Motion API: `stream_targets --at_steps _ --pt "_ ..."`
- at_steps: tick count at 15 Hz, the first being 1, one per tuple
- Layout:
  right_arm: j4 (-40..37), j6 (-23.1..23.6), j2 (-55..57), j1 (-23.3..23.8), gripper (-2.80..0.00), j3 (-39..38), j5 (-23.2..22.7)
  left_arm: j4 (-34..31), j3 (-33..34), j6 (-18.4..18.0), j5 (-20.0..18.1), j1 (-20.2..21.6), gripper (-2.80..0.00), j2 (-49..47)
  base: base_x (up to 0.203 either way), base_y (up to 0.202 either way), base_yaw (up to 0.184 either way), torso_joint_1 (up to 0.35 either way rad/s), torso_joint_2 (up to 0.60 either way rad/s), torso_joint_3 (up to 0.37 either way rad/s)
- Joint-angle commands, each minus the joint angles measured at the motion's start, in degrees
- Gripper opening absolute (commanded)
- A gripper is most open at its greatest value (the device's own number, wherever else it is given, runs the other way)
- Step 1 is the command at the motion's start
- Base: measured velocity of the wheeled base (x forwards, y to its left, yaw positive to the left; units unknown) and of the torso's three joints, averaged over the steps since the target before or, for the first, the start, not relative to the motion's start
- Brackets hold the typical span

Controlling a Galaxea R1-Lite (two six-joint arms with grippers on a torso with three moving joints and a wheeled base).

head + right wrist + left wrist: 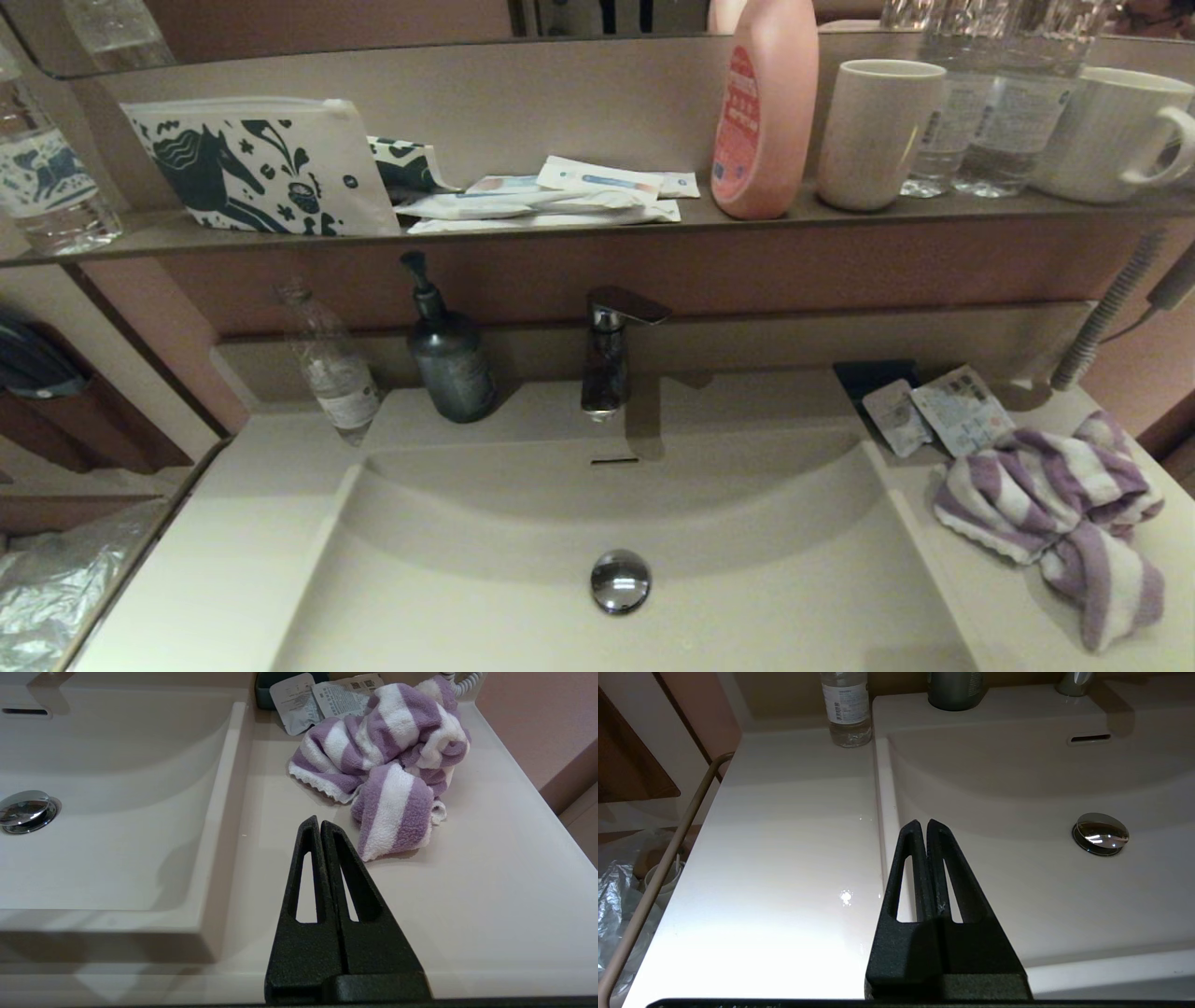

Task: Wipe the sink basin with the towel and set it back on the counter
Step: Turn on the faucet

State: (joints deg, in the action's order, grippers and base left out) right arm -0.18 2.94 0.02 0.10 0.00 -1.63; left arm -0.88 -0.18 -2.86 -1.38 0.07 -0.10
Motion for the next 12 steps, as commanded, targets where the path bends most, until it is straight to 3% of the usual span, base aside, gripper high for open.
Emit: stream_targets --at_steps 1,12 --pt "0.0 0.0 0.0 0.0 -2.80 0.0 0.0 0.0 0.0 0.0 0.0 0.0 -2.80 0.0 0.000 0.000 0.000 0.000 0.00 0.000" --pt "0.0 0.1 0.0 0.0 -2.80 0.0 0.0 0.0 0.0 -0.1 -0.1 0.0 -2.80 0.0 0.000 0.000 0.000 0.000 0.00 0.000"
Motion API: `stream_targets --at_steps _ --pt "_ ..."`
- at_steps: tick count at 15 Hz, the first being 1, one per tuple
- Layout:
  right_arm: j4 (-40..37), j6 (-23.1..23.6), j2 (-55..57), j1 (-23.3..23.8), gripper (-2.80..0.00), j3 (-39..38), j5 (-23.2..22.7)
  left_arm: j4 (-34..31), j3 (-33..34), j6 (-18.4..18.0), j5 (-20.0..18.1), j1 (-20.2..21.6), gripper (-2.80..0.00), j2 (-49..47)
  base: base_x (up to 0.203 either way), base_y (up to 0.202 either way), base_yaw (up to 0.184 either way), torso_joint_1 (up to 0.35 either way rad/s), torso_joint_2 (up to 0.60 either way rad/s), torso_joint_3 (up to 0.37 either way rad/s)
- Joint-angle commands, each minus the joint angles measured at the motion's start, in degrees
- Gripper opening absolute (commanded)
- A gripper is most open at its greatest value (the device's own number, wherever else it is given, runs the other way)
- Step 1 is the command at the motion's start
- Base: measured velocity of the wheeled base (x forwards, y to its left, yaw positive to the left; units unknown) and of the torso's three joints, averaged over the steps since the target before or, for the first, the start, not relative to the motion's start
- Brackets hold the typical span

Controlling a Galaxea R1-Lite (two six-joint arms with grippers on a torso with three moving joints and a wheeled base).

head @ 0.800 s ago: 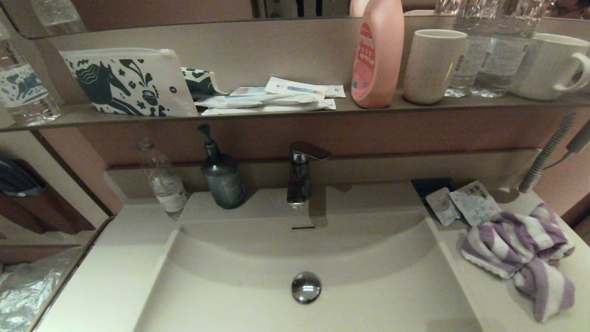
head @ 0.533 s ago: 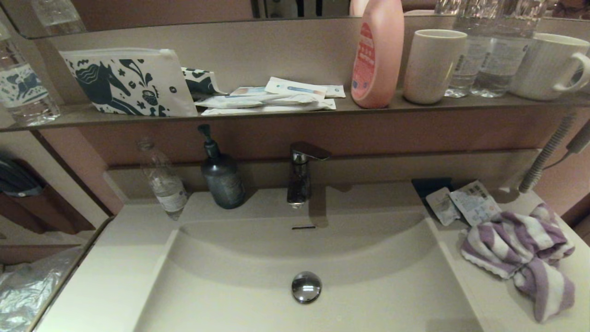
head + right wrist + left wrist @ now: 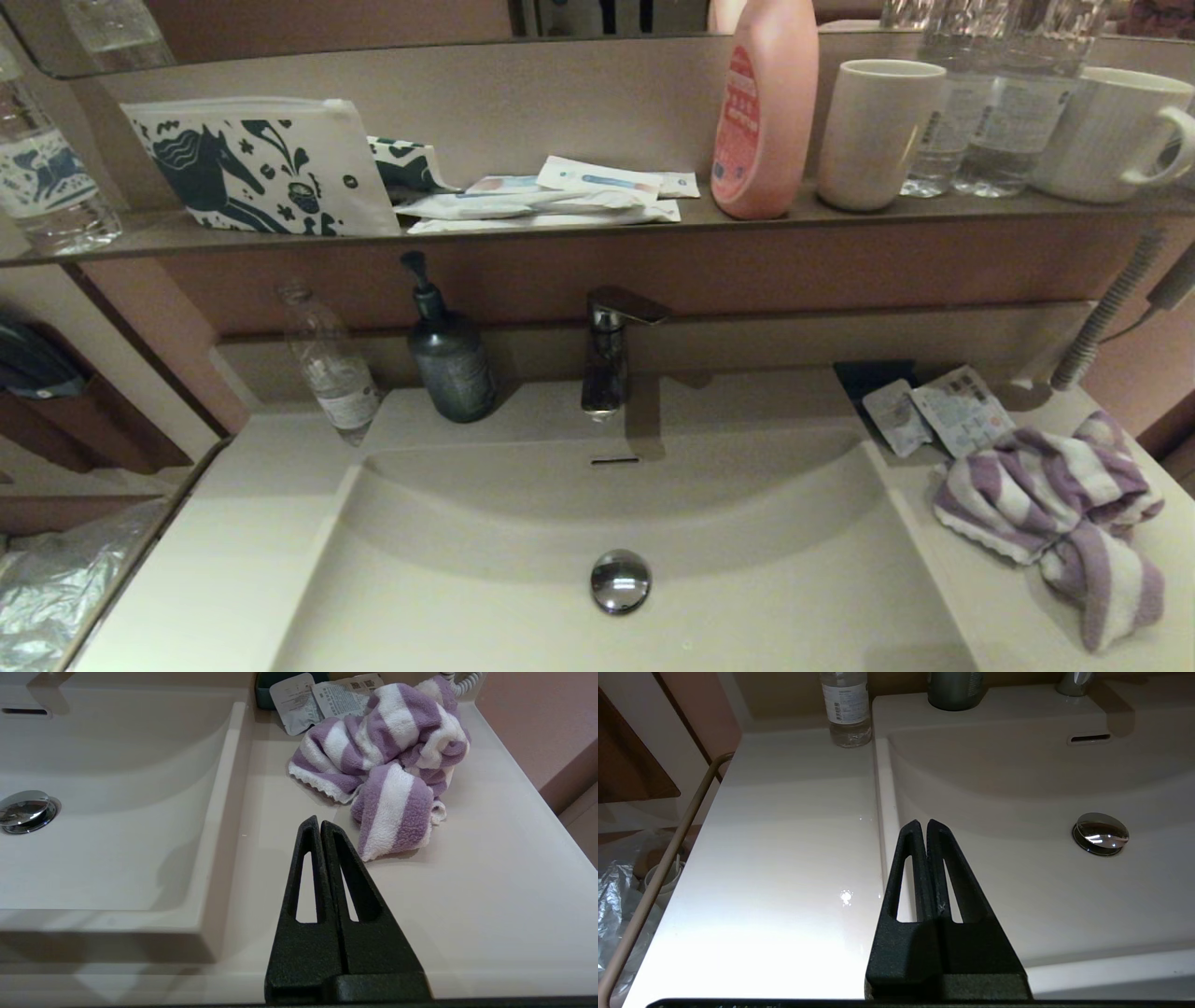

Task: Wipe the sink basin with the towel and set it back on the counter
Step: Turn on the faucet

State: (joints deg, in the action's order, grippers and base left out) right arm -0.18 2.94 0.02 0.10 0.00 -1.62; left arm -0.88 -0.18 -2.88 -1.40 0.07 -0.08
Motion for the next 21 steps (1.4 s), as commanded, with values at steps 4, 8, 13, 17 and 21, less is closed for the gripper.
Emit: stream_targets --at_steps 4,8,13,17,21 --pt "0.0 0.0 0.0 0.0 -2.80 0.0 0.0 2.2 0.2 -0.5 -0.2 0.0 -2.80 0.1 0.000 0.000 0.000 0.000 0.00 0.000" --pt "0.0 0.0 0.0 0.0 -2.80 0.0 0.0 2.8 -5.8 -0.6 -2.3 0.0 -2.80 -0.6 0.000 0.000 0.000 0.000 0.00 0.000" --pt "0.0 0.0 0.0 0.0 -2.80 0.0 0.0 -1.1 -10.4 -0.6 -7.6 0.0 -2.80 -5.3 0.000 0.000 0.000 0.000 0.00 0.000" --pt "0.0 0.0 0.0 0.0 -2.80 0.0 0.0 -0.7 -11.2 -0.2 -12.0 -0.1 -2.80 -13.4 0.000 0.000 0.000 0.000 0.00 0.000" --pt "0.0 0.0 0.0 0.0 -2.80 0.0 0.0 4.2 -16.4 0.8 -15.6 -0.1 -2.80 -27.7 0.000 0.000 0.000 0.000 0.00 0.000"
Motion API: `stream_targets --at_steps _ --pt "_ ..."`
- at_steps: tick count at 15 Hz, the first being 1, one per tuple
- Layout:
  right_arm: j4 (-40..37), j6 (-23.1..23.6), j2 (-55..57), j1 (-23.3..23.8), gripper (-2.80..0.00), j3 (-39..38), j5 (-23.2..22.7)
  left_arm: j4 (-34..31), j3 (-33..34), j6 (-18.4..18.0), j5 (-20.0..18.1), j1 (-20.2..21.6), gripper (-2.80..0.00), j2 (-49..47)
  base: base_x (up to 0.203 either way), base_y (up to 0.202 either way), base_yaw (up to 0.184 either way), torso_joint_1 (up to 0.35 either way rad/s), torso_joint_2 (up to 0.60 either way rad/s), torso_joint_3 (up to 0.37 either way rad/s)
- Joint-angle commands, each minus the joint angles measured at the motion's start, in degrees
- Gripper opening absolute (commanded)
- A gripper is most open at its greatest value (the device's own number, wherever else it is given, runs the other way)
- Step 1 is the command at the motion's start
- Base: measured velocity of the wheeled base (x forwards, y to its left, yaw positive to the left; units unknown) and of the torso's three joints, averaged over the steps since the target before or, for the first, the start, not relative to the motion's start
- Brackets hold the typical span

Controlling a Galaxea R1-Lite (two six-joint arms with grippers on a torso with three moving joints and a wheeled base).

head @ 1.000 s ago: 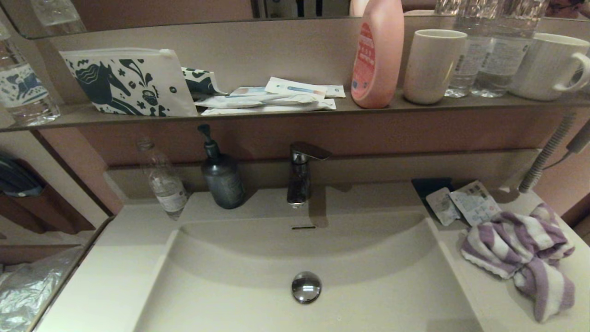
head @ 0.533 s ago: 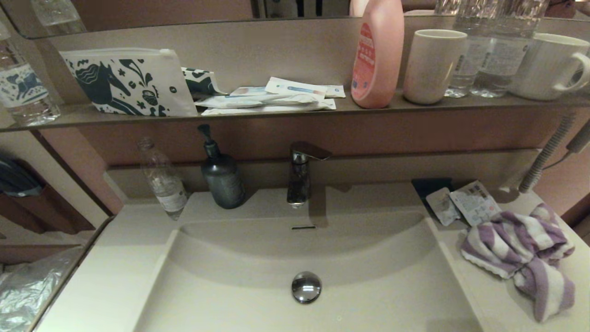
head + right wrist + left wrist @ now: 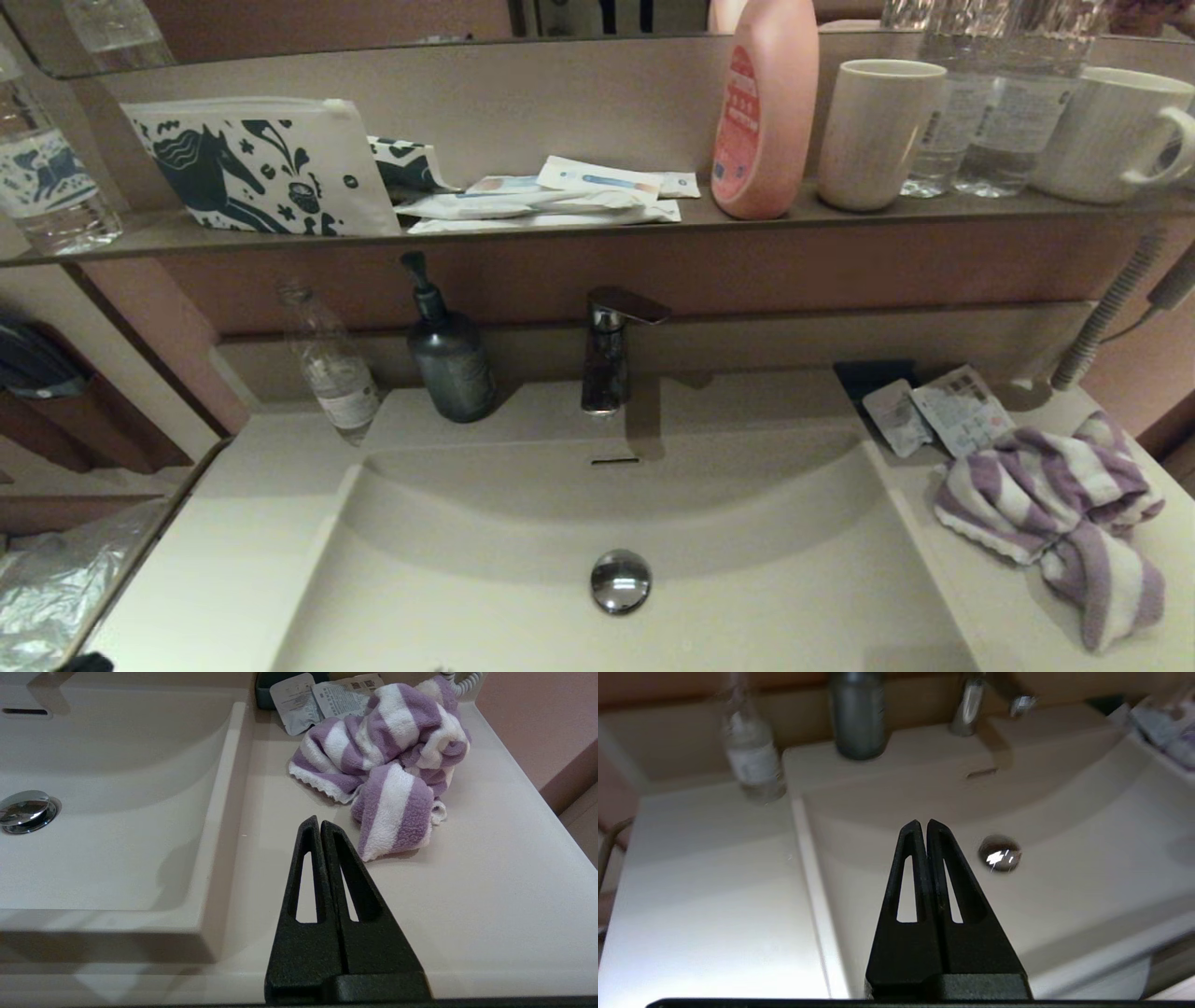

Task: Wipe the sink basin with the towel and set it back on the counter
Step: Turn on the faucet

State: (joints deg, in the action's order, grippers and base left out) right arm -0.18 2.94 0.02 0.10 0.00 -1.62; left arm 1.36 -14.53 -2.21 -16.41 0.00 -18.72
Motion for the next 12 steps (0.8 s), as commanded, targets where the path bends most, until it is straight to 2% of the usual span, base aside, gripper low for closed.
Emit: stream_targets --at_steps 1,3,5,8,10,12 --pt "0.0 0.0 0.0 0.0 -2.80 0.0 0.0 4.7 -3.3 0.3 -1.2 0.0 -2.80 -13.3 0.000 0.000 0.000 0.000 0.00 0.000" --pt "0.0 0.1 0.0 0.0 -2.80 0.0 0.0 12.1 -4.7 0.6 -1.9 -1.0 -2.80 -21.7 0.000 0.000 0.000 0.000 0.00 0.000" --pt "0.0 0.0 0.0 0.0 -2.80 0.0 0.0 19.7 -4.9 1.0 -2.2 -5.2 -2.80 -28.3 0.000 0.000 0.000 0.000 0.00 0.000" --pt "0.0 0.0 0.0 0.0 -2.80 0.0 0.0 22.0 -7.0 1.5 -2.4 -8.9 -2.80 -33.9 0.000 0.000 0.000 0.000 0.00 0.000" --pt "0.0 0.0 0.0 0.0 -2.80 0.0 0.0 22.2 -8.4 4.3 -2.4 -13.5 -2.80 -36.5 0.000 0.000 0.000 0.000 0.00 0.000" --pt "0.0 0.0 0.0 0.0 -2.80 0.0 0.0 22.3 -11.0 10.3 -2.0 -19.6 -2.80 -38.8 0.000 0.000 0.000 0.000 0.00 0.000"
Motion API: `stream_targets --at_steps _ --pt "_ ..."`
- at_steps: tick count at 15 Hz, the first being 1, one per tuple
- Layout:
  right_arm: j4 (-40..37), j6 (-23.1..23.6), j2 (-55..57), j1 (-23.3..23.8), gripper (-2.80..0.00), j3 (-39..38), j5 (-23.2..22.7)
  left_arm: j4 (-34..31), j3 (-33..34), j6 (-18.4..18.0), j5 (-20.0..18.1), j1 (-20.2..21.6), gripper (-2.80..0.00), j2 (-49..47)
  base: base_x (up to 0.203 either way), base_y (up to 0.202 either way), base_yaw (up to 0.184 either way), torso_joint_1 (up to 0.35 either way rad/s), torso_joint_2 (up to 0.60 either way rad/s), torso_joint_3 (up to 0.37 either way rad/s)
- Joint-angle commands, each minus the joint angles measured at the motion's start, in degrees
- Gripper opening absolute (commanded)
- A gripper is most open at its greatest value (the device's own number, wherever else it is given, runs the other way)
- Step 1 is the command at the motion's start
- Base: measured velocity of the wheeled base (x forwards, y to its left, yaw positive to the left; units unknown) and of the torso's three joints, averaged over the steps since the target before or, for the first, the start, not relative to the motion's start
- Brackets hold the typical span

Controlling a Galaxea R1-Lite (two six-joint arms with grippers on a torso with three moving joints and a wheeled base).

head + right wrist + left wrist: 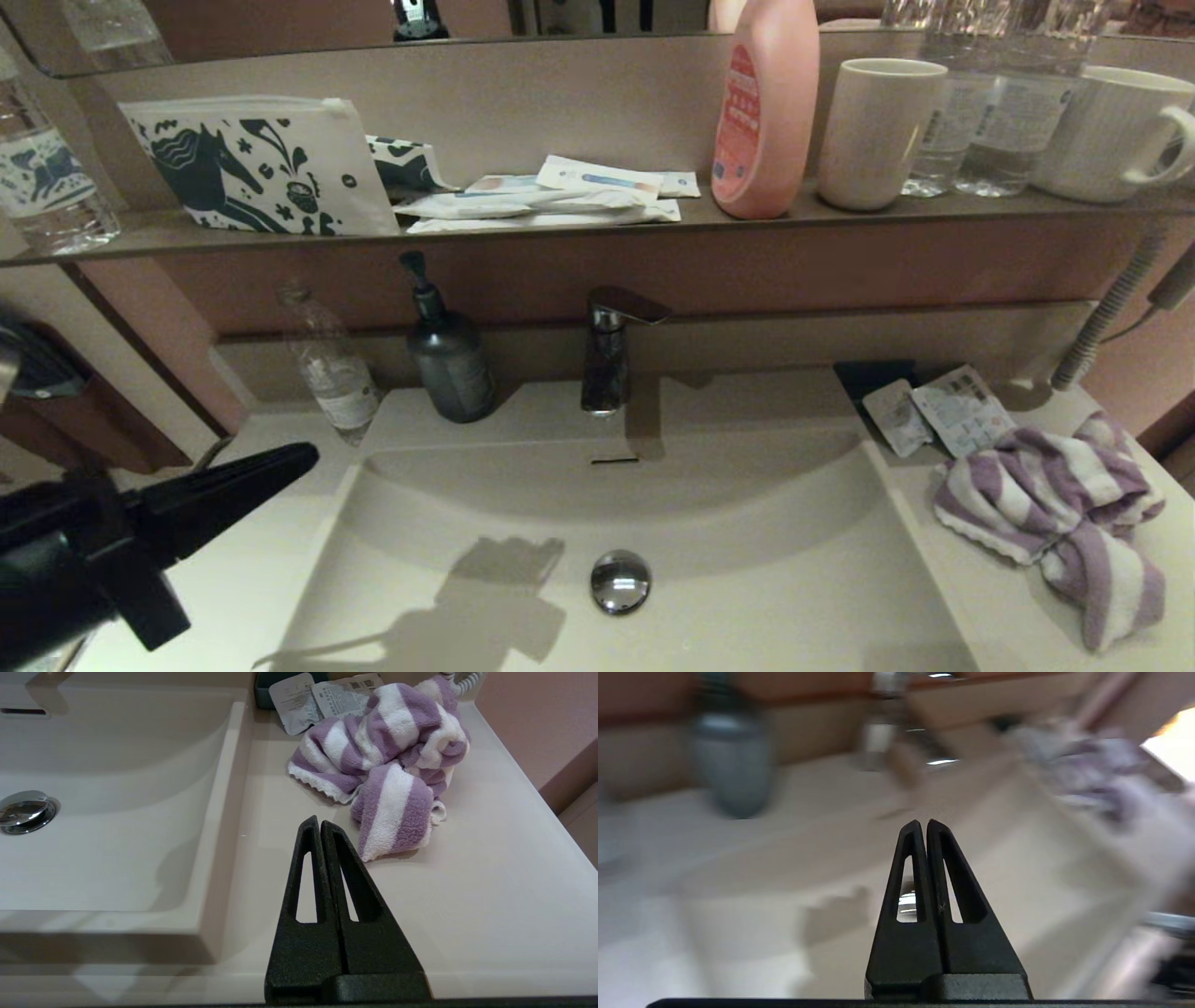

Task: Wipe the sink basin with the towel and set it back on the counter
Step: Turn on the faucet

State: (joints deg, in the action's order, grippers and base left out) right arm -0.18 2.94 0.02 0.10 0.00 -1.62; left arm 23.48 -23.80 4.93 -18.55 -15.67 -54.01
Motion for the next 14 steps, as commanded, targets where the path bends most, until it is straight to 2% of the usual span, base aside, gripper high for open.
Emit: stream_targets --at_steps 1,3,4,9,11,14 --pt "0.0 0.0 0.0 0.0 -2.80 0.0 0.0 0.3 -3.5 5.9 0.8 -6.4 -2.80 -5.5 0.000 0.000 0.000 0.000 0.00 0.000" --pt "0.0 0.0 0.0 0.0 -2.80 0.0 0.0 2.8 -5.0 7.2 1.7 -9.0 -2.80 -9.6 0.000 0.000 0.000 0.000 0.00 0.000" --pt "0.0 0.0 0.0 0.0 -2.80 0.0 0.0 6.3 -5.2 7.4 2.2 -9.6 -2.80 -12.5 0.000 0.000 0.000 0.000 0.00 0.000" --pt "0.0 0.1 0.0 0.0 -2.80 0.0 0.0 25.4 -5.5 7.6 11.2 -15.5 -2.80 -28.8 0.000 0.000 0.000 0.000 0.00 0.000" --pt "0.0 0.0 0.0 0.0 -2.80 0.0 0.0 30.1 -5.8 7.6 12.8 -16.3 -2.80 -33.0 0.000 0.000 0.000 0.000 0.00 0.000" --pt "0.0 0.1 0.0 0.0 -2.80 0.0 0.0 36.8 -7.6 7.4 17.9 -18.0 -2.80 -39.7 0.000 0.000 0.000 0.000 0.00 0.000"
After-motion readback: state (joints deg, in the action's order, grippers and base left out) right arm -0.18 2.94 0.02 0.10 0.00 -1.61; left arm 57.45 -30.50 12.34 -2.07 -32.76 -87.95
